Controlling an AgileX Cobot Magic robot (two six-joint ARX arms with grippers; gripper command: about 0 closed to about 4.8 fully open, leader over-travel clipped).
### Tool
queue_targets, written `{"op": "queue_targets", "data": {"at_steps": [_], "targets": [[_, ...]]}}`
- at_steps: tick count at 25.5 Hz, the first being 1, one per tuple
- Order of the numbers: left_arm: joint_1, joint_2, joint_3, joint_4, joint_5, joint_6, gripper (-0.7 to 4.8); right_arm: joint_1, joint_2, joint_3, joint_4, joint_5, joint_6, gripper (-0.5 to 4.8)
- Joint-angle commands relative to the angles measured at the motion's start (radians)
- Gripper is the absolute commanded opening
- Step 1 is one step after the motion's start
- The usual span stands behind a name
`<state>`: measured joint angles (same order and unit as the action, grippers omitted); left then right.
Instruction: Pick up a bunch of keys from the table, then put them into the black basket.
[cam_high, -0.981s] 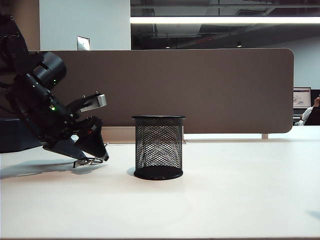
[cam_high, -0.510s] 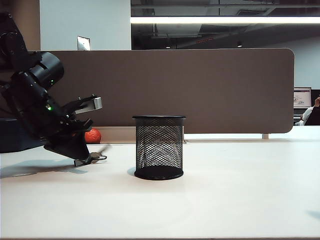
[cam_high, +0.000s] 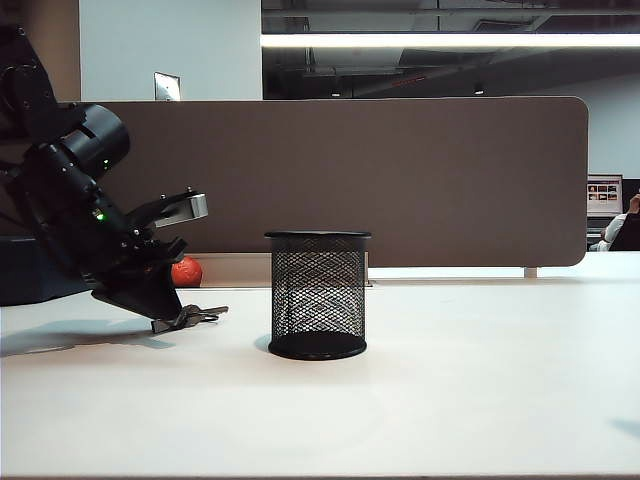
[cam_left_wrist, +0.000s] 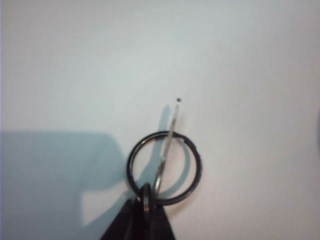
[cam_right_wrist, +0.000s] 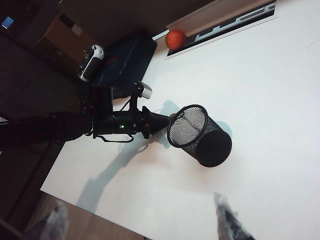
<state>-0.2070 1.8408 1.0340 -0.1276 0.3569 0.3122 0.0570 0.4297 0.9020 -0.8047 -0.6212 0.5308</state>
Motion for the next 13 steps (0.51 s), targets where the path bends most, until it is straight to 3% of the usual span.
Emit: {"op": "queue_targets", "data": {"at_steps": [1,6,13], "targets": [[-0.004,0.014,0.0,-0.12,-0.01,0.006,-0.06,0.001,0.001,0.006,0.017,0.001,0.001,3.81],[-0.004,-0.051,0.044,-0.118,0.085,0.005,-0.06,0.001,0.001,0.006,0.016,0.0,0.001,3.81],[-0.004,-0.177,0.053,-0.102,0.112,0.002,-0.06,0.001,0.001,0.006,0.016,-0.003,0.001,3.8]]}}
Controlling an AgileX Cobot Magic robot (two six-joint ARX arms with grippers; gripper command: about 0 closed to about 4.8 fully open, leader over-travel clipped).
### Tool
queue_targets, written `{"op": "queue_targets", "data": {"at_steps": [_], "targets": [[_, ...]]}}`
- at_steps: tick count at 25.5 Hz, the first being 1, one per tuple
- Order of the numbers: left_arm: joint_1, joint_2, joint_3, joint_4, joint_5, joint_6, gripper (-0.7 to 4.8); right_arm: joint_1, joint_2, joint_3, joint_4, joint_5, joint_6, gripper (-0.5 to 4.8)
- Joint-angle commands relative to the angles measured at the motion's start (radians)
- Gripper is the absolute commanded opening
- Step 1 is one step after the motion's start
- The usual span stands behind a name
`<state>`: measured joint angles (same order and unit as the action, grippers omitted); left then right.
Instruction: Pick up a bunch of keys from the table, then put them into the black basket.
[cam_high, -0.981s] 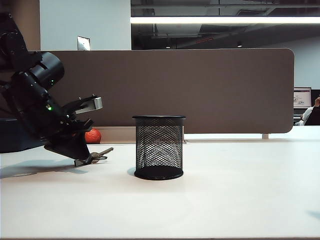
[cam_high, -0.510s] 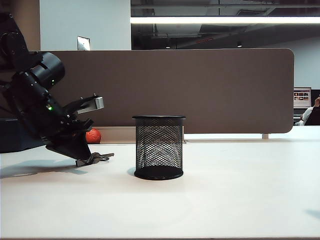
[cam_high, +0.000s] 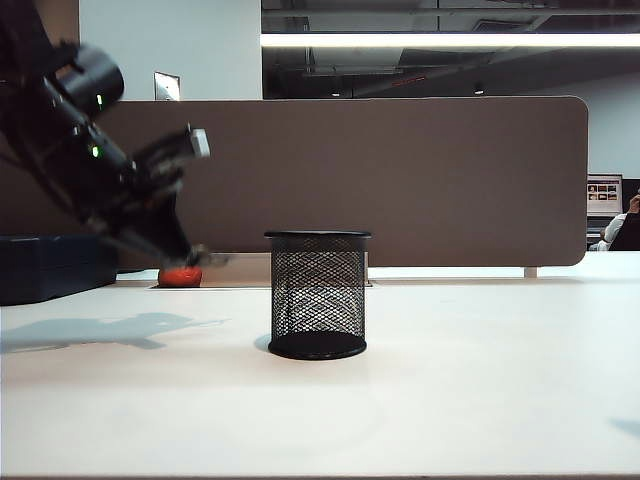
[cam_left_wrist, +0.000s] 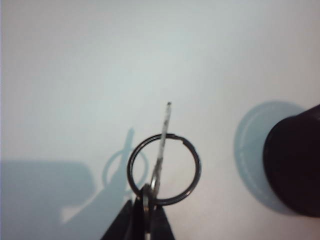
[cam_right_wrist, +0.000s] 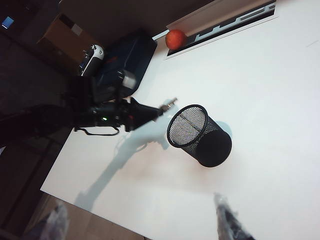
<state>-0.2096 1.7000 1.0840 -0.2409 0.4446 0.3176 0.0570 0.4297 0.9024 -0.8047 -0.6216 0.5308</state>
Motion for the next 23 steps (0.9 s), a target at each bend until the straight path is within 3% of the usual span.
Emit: {"op": "queue_targets", "data": {"at_steps": [1,12,23], "targets": [[-0.002,-0.05,0.003,0.011,0.039,-0.003,-0.06,0.001,0.001,0.006,0.016,-0.002,0.001,3.81],[-0.024,-0.206,0.003,0.01,0.233,-0.045,-0.06,0.002,0.001,0.005,0.016,-0.006,0.0,3.81],[-0.188,-0.234,0.003,0.012,0.24,-0.037,-0.06,0.002,0.001,0.005,0.016,-0.01,0.0,3.8]]}}
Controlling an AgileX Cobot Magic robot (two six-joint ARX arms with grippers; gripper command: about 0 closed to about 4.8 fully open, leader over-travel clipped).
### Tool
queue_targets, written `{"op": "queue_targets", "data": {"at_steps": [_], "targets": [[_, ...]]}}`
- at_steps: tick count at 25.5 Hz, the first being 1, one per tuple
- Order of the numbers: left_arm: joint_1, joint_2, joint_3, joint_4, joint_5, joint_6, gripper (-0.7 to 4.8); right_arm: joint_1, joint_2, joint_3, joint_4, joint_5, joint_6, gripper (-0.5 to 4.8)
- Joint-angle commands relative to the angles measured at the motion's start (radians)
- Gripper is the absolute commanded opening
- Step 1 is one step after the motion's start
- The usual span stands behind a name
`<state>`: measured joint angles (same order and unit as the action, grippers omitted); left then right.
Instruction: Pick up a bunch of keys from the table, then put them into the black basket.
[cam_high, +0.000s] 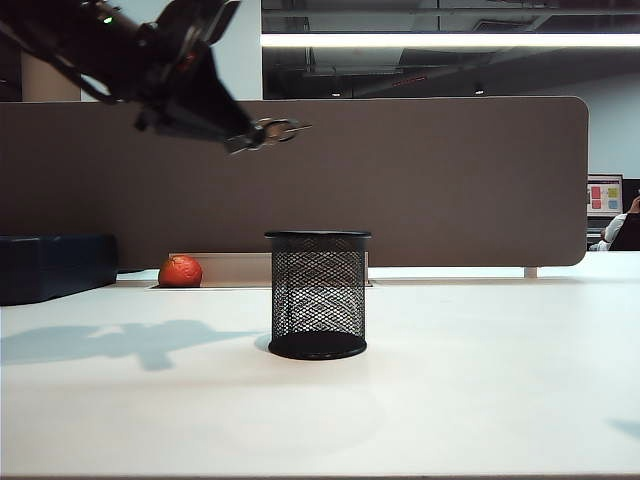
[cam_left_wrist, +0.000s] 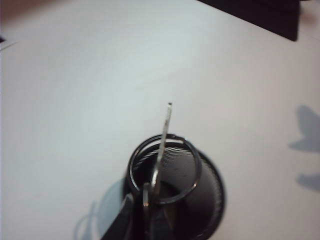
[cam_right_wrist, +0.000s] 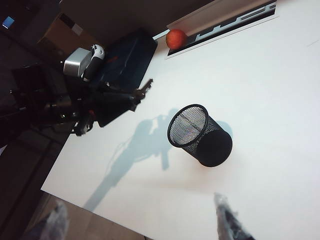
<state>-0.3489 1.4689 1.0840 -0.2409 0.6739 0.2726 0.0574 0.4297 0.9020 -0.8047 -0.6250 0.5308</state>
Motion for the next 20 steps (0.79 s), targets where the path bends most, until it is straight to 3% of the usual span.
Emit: {"op": "queue_targets", "data": {"at_steps": [1,6,20], "targets": [[-0.061,-0.002,0.003,0.012,0.01,0.008,-0.06,0.001,0.001,0.006,0.016,-0.006,0.0,3.8],[-0.126,0.016,0.002,0.014,-0.094,0.008,-0.06,0.001,0.001,0.006,0.016,-0.006,0.0,3.78],[-0.132,0.109,0.002,0.012,-0.088,0.008,-0.06,0.001,0.001,0.006,0.015,-0.029,0.0,3.78]]}}
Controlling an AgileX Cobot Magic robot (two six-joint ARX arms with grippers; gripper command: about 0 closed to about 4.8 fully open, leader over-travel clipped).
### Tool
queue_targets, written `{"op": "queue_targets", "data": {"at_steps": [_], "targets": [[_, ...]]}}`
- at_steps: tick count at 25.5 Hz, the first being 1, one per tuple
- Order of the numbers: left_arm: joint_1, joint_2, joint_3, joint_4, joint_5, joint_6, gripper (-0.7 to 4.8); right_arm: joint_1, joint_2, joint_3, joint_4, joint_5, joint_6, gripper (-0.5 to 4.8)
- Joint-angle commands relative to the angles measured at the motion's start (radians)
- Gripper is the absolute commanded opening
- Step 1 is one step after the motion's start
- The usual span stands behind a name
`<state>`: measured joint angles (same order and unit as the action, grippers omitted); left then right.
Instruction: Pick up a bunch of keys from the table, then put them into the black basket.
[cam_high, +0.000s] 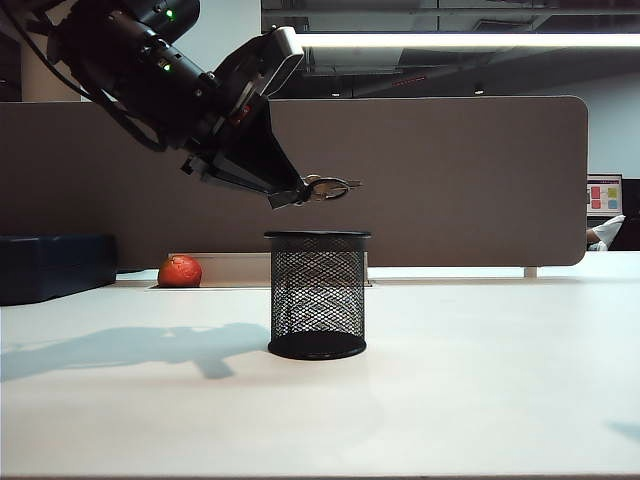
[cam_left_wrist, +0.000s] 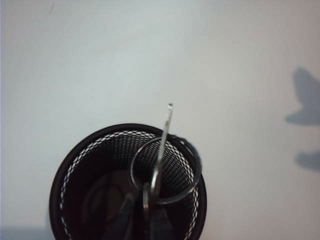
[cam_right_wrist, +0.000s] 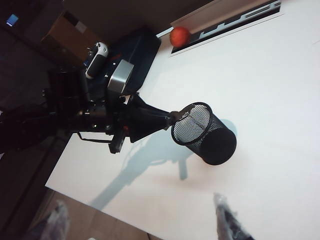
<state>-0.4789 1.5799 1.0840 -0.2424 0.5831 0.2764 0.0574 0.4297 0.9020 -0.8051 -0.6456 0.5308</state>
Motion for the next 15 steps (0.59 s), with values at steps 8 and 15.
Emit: {"op": "queue_targets", "data": {"at_steps": [8,15], "targets": [[-0.002,0.002,0.002,0.024,0.004,0.004,-0.05,0.001,0.001,0.006,0.004,-0.011,0.0,3.78],[-0.002,0.002,0.002,0.024,0.004,0.004,1.57,0.001,0.001,0.006,-0.01,-0.012,0.0,3.78]]}}
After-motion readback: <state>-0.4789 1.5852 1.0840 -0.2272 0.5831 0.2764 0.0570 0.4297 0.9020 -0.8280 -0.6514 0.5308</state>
